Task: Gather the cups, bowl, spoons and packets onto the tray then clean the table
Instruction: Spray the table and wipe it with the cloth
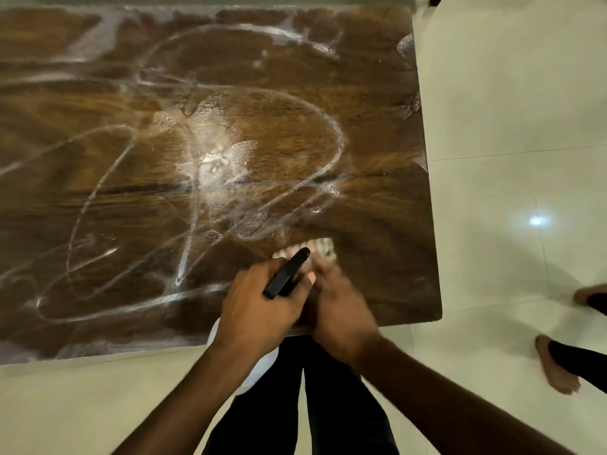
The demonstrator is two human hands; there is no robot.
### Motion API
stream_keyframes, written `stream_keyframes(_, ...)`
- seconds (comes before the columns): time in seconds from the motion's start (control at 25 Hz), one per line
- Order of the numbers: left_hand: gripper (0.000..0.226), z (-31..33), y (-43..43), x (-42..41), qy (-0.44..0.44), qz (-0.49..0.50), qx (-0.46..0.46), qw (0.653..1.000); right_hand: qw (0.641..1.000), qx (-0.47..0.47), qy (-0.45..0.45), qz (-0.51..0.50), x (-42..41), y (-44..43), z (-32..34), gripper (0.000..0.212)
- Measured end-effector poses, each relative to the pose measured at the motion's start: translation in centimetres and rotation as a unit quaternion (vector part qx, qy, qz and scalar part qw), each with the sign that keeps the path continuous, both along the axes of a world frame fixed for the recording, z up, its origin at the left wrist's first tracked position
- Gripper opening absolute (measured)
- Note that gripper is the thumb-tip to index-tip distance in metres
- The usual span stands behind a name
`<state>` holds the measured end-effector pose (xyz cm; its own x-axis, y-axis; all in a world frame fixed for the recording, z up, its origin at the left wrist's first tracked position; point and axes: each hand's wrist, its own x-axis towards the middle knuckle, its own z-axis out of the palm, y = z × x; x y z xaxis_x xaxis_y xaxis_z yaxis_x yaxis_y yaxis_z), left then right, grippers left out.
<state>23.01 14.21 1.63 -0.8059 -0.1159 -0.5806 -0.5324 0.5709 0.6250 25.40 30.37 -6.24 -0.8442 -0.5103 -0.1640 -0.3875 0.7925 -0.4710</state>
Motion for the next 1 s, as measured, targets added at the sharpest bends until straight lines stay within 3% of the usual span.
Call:
stream_keyframes(0.08,0.044,0.0,-0.1,-0.7,0.005,0.008,-0.005,1.0,0.974,-0.018,0.004,0.225,0.0,1.3,0.0,0.052)
stream_keyframes(0.16,0.041,-0.1,-0.7,-1.3,0.007,0.015,0.011,1.0,0.966,0.014,0.014,0.257,-4.3,3.8,0.1,0.054)
stream_keyframes(0.28,0.036,-0.1,-1.4,-2.4,0.003,0.03,0.047,0.998,0.998,0.057,-0.005,-0.018,-12.1,6.9,0.1,0.07)
stream_keyframes(0.36,0.042,-0.2,-1.5,-2.9,0.0,0.038,0.059,0.998,0.977,0.051,-0.019,-0.204,-15.6,6.7,0.3,0.074)
stream_keyframes(0.44,0.048,-0.3,-1.4,-3.5,-0.005,0.044,0.053,0.998,0.965,0.052,-0.02,-0.258,-15.4,4.0,0.1,0.074)
stream_keyframes(0.48,0.048,-0.4,-1.4,-3.9,-0.007,0.05,0.046,0.998,0.975,0.054,-0.013,-0.214,-13.8,2.5,0.0,0.074)
stream_keyframes(0.56,0.049,-0.6,-1.3,-4.6,-0.001,0.064,0.029,0.998,0.999,0.034,-0.01,0.001,-9.8,1.0,-0.1,0.07)
stream_keyframes(0.64,0.046,-0.9,-1.3,-5.3,0.008,0.077,0.021,0.997,0.968,0.015,0.005,0.249,-8.4,2.1,0.1,0.056)
stream_keyframes(0.72,0.044,-1.0,-1.5,-5.7,0.009,0.079,0.024,0.997,0.942,0.021,0.041,0.331,-11.9,4.6,0.0,0.052)
stream_keyframes(0.8,0.038,-0.9,-1.5,-6.4,0.008,0.085,0.028,0.996,0.976,0.062,0.025,0.208,-17.0,6.3,-0.2,0.065)
stream_keyframes(0.88,0.035,-1.0,-1.3,-7.1,0.015,0.098,0.027,0.995,0.997,0.078,0.004,0.004,-21.7,7.1,0.0,0.075)
stream_keyframes(1.0,0.048,-0.9,-0.9,-8.4,0.024,0.111,0.02,0.993,0.979,0.039,0.001,-0.2,-22.7,4.2,-0.2,0.074)
